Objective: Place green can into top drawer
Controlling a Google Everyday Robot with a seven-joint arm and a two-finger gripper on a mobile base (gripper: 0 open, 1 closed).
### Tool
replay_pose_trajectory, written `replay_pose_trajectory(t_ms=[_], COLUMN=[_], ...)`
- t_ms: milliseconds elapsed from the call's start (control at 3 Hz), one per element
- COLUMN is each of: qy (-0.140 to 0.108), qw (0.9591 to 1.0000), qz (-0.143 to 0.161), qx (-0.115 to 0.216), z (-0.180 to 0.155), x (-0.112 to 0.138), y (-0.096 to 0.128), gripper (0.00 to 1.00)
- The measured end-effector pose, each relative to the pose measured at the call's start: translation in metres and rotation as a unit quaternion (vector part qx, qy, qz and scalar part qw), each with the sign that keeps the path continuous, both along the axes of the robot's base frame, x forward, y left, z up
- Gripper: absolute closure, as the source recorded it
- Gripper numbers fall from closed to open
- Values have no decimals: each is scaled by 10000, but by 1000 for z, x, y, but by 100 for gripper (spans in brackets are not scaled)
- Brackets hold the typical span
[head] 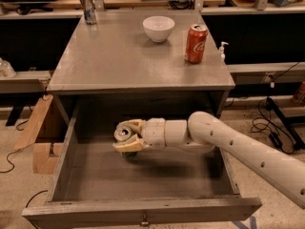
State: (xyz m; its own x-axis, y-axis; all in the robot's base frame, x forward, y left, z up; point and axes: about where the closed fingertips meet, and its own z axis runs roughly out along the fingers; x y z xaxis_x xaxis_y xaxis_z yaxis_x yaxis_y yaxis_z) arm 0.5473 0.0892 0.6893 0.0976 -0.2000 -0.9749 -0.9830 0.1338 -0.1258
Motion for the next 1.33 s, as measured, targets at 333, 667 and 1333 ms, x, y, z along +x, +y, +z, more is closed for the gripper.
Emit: replay_pose_trajectory(t_ms=[333, 667, 1333], qy=[1, 1, 2], qw=[10000, 10000, 10000], qz=[20, 39, 73], qx=[4, 7, 13], z=[0, 0, 1], x=[-1, -2, -3], y=[2, 4, 7], gripper=[59, 36, 0])
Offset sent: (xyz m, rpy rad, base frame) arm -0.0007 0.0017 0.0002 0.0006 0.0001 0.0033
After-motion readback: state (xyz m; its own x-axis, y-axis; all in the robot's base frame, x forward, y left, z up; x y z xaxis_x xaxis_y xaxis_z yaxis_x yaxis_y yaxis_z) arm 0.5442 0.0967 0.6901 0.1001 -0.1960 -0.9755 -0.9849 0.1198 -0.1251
